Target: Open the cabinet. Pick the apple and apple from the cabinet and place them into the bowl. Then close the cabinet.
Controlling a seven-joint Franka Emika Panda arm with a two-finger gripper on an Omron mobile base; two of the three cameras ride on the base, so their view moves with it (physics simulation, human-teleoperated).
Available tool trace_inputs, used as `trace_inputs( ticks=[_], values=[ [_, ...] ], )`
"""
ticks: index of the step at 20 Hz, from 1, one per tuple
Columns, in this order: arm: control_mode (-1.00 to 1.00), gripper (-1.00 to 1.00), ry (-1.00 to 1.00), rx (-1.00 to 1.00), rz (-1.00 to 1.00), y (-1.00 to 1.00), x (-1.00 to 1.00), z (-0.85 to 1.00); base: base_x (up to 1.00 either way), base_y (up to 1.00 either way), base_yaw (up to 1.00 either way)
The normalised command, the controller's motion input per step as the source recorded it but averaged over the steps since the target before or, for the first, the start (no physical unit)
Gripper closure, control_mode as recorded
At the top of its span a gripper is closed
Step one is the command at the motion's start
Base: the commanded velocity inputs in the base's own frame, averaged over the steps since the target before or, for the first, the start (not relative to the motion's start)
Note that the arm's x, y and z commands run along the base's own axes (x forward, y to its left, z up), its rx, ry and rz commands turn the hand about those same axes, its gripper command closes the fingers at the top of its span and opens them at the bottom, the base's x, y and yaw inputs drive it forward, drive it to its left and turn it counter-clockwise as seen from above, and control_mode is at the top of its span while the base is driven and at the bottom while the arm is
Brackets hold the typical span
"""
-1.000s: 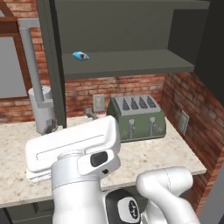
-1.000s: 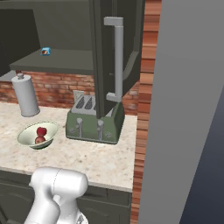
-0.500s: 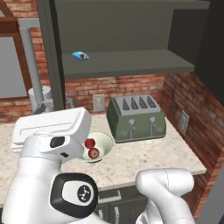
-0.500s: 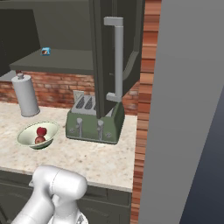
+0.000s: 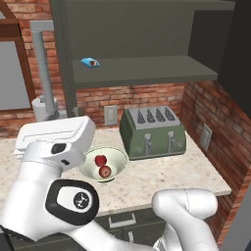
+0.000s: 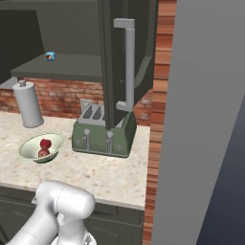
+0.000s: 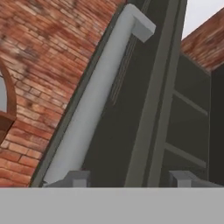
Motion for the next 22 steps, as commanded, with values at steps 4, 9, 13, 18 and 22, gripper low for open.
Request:
trace_inputs(
  ticks=[4,9,13,18,22],
  values=[
    [-1.00,-1.00,-0.03,0.07,0.00,-0.75,0.91,-0.26,0.00,0.00,0.00],
    [-1.00,-1.00,-0.08,0.14,0.05,-1.00,0.99,-0.27,0.00,0.00,0.00],
    [-1.00,-1.00,-0.06,0.15,0.07,-1.00,1.00,-0.27,0.00,0.00,0.00],
    [-1.00,-1.00,-0.02,0.13,0.03,-1.00,1.00,-0.34,0.00,0.00,0.00],
    [-1.00,-1.00,-0.03,0.10,0.04,-1.00,1.00,-0.33,0.00,0.00,0.00]
  ],
)
